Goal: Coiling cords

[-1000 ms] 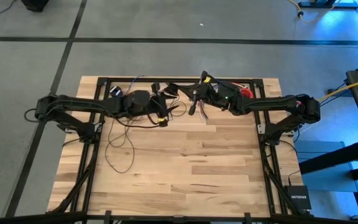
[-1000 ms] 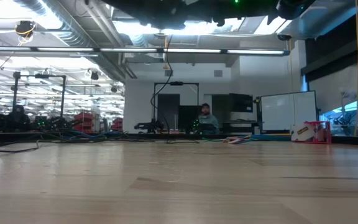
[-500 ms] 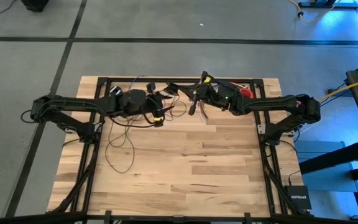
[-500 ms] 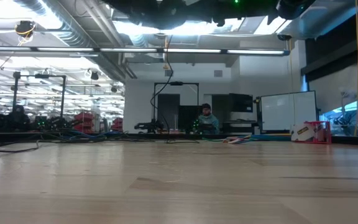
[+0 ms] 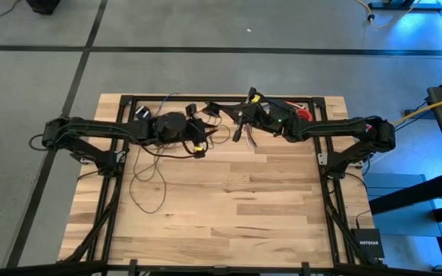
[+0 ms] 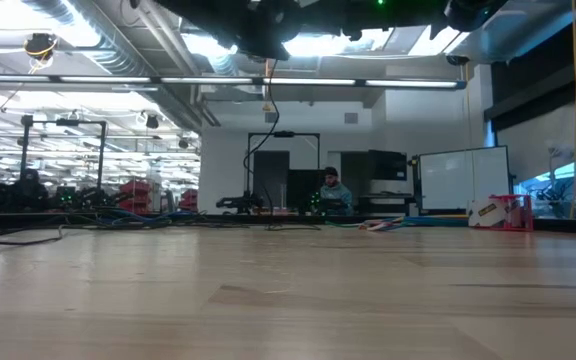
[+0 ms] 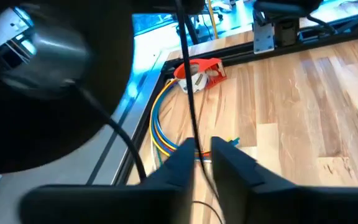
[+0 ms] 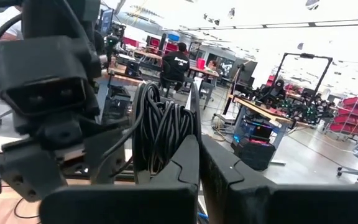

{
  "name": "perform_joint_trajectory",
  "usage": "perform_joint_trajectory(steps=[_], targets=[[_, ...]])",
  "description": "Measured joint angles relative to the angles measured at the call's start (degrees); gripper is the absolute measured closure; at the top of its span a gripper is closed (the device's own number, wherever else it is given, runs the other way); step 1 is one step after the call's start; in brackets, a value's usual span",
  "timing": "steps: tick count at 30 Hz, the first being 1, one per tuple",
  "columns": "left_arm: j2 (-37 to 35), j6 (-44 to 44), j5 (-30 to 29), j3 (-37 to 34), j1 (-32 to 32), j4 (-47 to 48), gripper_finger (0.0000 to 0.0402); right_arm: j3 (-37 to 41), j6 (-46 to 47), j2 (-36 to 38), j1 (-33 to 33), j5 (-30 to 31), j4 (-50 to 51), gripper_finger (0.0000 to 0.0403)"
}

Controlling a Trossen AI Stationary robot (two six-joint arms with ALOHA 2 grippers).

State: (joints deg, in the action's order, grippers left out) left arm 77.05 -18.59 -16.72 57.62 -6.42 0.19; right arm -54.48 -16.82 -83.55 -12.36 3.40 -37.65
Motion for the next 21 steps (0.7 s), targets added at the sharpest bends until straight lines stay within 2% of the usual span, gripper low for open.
perform_joint_trajectory(steps=[3,15,21], targets=[[0.8,-0.8,0.0,0.0,0.0,-1.0,0.0394,0.0,0.0,0.0,0.0,-0.6,0.0,0.0398],[4.3,-1.0,-0.1,0.0,-1.2,-5.2,0.0399,0.0,0.6,0.0,0.0,-3.2,-0.9,0.0398],[4.8,-0.9,-5.7,0.0,-1.9,-0.9,0.0399,0.1,1.4,0.0,0.0,-4.5,-0.6,0.0398]])
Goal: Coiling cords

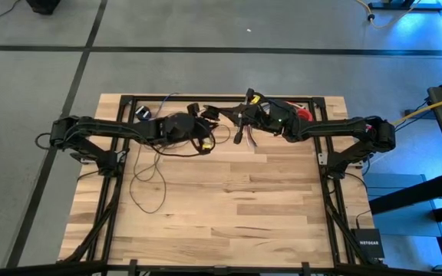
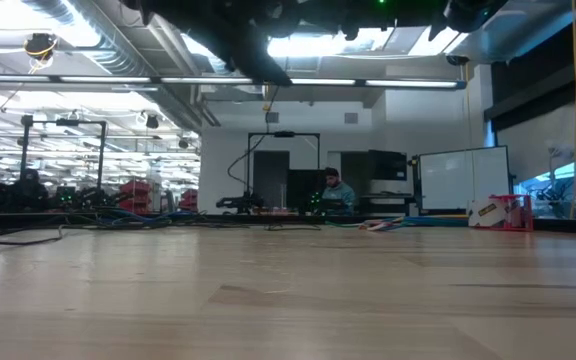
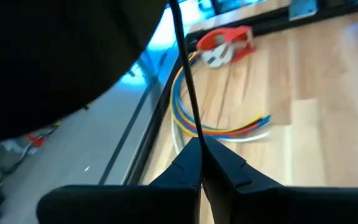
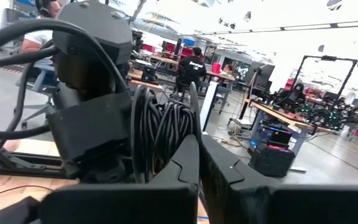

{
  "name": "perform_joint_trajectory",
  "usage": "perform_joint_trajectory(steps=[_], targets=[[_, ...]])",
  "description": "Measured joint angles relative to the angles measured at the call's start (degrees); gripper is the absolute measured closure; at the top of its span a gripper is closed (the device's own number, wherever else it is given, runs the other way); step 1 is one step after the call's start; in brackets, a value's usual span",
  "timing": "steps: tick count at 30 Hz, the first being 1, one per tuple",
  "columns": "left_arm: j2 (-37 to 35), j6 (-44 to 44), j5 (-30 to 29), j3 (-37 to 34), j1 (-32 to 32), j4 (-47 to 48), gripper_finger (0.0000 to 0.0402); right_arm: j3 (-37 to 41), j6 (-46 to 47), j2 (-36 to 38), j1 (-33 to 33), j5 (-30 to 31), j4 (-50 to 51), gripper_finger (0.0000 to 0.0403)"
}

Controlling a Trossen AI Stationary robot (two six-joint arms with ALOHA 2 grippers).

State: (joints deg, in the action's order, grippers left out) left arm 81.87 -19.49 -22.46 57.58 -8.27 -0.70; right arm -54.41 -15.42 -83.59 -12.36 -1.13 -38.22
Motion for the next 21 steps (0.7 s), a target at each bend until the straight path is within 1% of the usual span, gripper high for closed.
perform_joint_trajectory(steps=[4,7,12,16,21], targets=[[-0.1,-0.7,-3.3,0.1,0.0,2.3,0.0399,0.0,0.0,0.4,0.0,-0.4,1.3,0.0398],[-0.5,-1.5,-4.9,0.1,0.0,5.3,0.04,0.1,-0.4,1.4,0.0,-0.4,4.1,0.0398],[-1.6,-0.8,-5.1,0.1,0.1,8.6,0.0391,0.1,-3.1,3.3,0.0,-0.4,8.7,0.0398],[-1.7,-0.8,-5.5,-0.1,0.0,10.3,0.0386,-0.1,-3.3,4.7,0.0,-0.6,9.0,0.0398],[-1.8,-0.3,-5.4,-0.1,0.0,12.3,0.0385,-0.1,-3.5,4.7,0.0,-1.1,10.7,0.0398]])
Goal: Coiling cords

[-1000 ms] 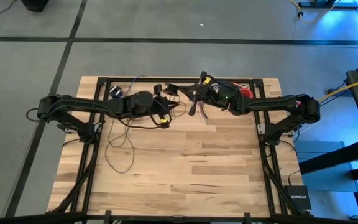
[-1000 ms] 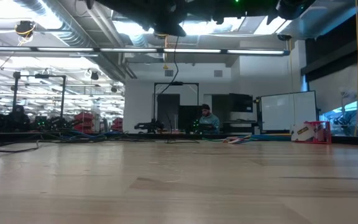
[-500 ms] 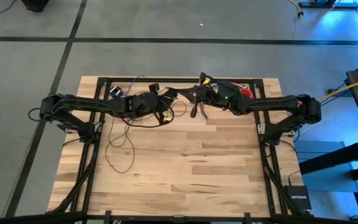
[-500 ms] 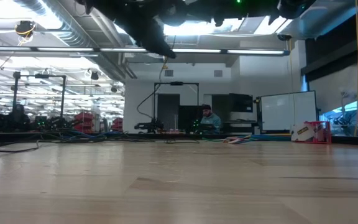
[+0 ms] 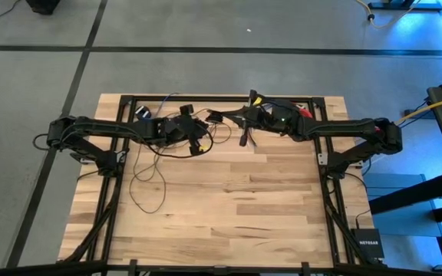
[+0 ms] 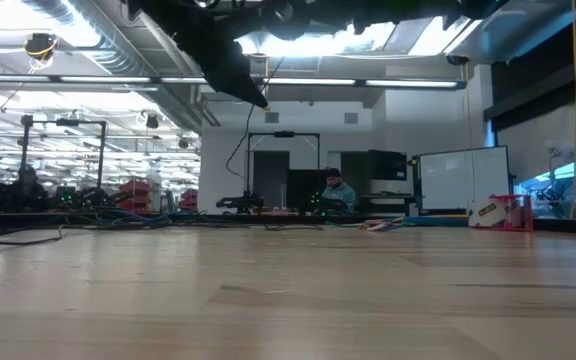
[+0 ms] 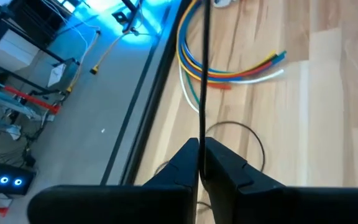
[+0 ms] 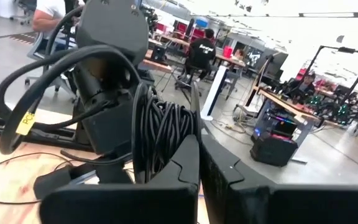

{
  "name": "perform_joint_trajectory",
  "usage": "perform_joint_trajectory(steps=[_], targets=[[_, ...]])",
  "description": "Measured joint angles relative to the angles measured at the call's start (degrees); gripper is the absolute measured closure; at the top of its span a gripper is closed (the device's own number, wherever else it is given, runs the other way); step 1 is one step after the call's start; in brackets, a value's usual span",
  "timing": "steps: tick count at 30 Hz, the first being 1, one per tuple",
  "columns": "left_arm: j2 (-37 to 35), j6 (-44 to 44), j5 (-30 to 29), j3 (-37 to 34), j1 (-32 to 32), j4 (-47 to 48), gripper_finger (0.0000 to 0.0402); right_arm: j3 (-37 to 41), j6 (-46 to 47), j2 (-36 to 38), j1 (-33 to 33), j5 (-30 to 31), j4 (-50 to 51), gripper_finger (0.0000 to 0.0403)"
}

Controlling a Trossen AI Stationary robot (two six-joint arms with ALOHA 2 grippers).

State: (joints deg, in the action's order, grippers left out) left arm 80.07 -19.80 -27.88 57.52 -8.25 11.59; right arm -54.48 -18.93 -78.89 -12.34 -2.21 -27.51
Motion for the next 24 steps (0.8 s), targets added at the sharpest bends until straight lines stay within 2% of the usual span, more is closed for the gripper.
perform_joint_trajectory(steps=[8,17,24], targets=[[0.0,-0.1,0.0,0.0,-0.1,0.3,0.0386,0.0,-0.9,0.1,0.0,0.0,0.4,0.0398],[-0.7,-2.2,-4.7,0.0,-0.1,0.0,0.0399,0.0,-2.5,0.3,0.0,0.0,3.1,0.0398],[-7.2,-2.9,-5.4,0.0,-0.2,-0.1,0.0395,0.0,-6.4,0.3,0.0,0.0,6.7,0.0398]])
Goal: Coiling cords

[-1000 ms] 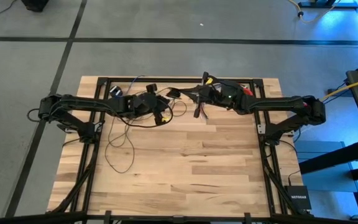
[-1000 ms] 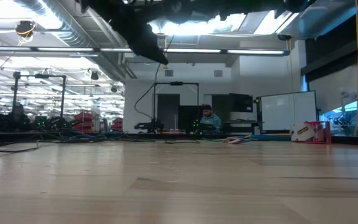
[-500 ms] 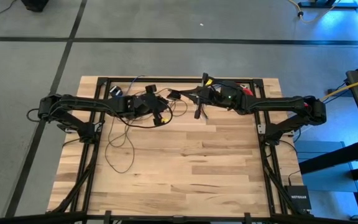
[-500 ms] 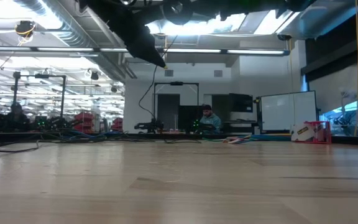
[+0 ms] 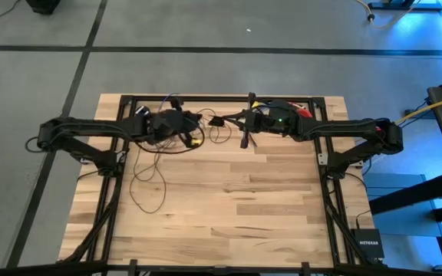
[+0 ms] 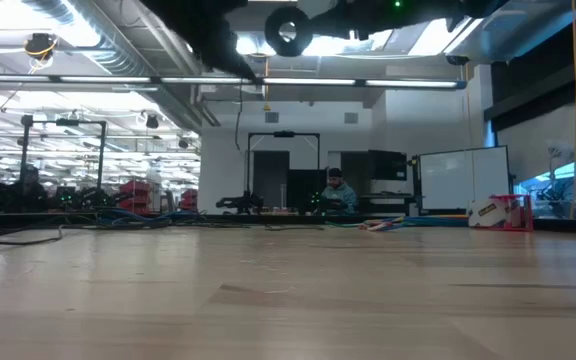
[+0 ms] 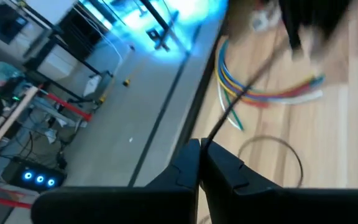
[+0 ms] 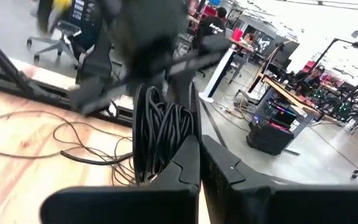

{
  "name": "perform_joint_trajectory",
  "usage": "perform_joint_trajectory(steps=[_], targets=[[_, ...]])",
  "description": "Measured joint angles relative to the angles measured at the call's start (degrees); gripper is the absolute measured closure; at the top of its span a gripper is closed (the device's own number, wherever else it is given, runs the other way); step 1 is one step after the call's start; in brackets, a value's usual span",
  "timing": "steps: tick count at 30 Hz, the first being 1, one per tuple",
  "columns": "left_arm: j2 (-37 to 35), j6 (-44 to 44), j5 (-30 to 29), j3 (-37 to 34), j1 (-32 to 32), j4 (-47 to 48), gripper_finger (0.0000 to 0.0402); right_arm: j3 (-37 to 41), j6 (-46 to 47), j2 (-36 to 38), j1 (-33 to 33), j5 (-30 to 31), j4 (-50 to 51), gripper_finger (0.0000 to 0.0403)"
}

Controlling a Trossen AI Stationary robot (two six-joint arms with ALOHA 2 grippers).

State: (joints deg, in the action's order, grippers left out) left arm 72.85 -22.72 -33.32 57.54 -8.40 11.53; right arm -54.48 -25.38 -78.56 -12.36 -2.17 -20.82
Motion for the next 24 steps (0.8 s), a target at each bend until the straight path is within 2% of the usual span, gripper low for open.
perform_joint_trajectory(steps=[4,8,14,20,24], targets=[[-3.9,1.1,0.1,0.0,0.0,-0.3,0.0395,0.0,-2.2,0.0,0.0,0.4,0.1,0.0398],[-5.8,3.7,3.7,0.0,0.0,-0.8,0.0394,0.0,-4.0,0.0,0.0,5.1,1.2,0.0398],[-5.7,7.5,7.5,0.0,0.0,-4.3,0.0394,0.0,-6.7,-2.2,0.0,7.5,-0.2,0.0398],[-5.4,12.6,7.7,0.0,0.0,-5.2,0.0394,0.0,-8.4,-5.6,0.0,14.4,-5.8,0.0398],[-4.8,14.9,7.9,0.0,0.0,-7.0,0.0394,0.0,-9.3,-7.5,0.0,15.4,-9.6,0.0398]])
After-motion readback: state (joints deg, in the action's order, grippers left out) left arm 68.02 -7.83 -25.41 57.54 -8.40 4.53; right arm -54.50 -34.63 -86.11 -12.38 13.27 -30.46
